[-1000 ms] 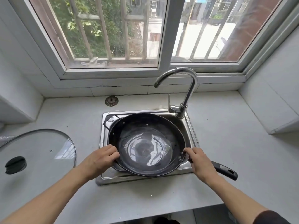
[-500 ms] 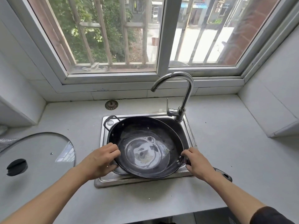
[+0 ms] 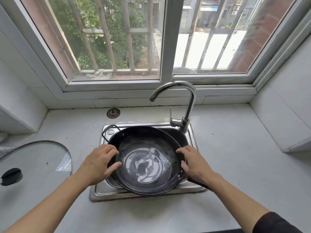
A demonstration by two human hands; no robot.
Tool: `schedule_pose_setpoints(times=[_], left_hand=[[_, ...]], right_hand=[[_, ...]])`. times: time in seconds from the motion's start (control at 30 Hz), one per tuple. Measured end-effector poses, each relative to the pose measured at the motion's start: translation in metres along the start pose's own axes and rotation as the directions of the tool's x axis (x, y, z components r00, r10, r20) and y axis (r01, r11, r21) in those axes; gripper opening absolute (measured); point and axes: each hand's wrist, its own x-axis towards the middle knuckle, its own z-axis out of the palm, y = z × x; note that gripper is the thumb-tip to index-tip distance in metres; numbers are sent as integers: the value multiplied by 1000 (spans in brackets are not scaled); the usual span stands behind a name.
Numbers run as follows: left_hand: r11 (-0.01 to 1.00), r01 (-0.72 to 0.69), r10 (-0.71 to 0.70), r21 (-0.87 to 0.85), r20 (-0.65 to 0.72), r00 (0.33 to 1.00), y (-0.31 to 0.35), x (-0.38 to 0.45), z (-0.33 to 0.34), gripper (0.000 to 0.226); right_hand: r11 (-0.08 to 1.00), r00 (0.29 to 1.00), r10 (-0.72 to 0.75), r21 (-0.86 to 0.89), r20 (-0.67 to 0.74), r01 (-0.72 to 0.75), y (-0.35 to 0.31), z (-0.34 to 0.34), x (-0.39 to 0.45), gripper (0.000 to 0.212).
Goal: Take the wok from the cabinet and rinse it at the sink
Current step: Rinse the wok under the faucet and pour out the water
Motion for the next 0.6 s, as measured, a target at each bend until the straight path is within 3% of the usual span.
schedule_pose_setpoints(times=[0.27, 0.6], left_hand=[[983, 183, -183, 3, -72, 981, 12, 17, 2, 49], [972, 226, -231, -67, -99, 968, -14, 42, 8, 47]], right_hand=[[996, 986, -84, -25, -142, 81, -13, -16, 70, 51], [990, 992, 74, -116, -99, -85, -18, -13, 143, 64]])
